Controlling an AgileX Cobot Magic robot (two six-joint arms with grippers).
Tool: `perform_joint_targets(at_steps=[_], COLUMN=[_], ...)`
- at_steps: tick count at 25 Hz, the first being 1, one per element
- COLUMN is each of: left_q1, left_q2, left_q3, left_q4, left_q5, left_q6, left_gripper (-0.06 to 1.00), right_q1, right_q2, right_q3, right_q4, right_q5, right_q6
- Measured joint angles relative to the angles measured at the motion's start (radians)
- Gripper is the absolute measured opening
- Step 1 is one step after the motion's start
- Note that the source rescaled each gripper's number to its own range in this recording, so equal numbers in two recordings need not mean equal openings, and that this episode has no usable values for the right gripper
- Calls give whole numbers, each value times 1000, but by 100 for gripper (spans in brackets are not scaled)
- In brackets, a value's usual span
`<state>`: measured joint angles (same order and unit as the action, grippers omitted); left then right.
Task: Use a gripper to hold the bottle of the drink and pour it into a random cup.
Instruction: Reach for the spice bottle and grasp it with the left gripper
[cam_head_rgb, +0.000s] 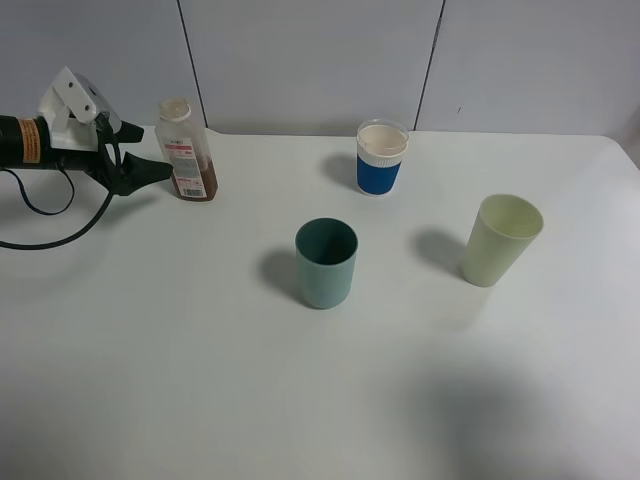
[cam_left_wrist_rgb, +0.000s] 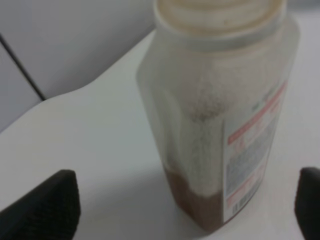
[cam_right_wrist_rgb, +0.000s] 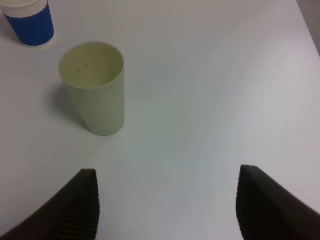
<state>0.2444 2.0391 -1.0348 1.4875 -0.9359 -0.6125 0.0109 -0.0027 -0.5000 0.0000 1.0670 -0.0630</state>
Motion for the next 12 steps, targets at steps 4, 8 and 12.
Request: perform_joint_targets(at_steps=[4, 8, 12], left_q1=[0, -1, -13], left_q2=[51, 86, 116], left_q3=[-36, -55, -67], left_q4=[17, 21, 21], left_q5=[-30, -56, -59], left_q6=[0, 0, 0], left_gripper=[77, 77, 77], right_q1=[0, 0, 0], right_q2=[0, 0, 0], right_q3=[0, 0, 0], right_q4=[0, 0, 0], right_q5=[0, 0, 0], right_q6=[0, 0, 0])
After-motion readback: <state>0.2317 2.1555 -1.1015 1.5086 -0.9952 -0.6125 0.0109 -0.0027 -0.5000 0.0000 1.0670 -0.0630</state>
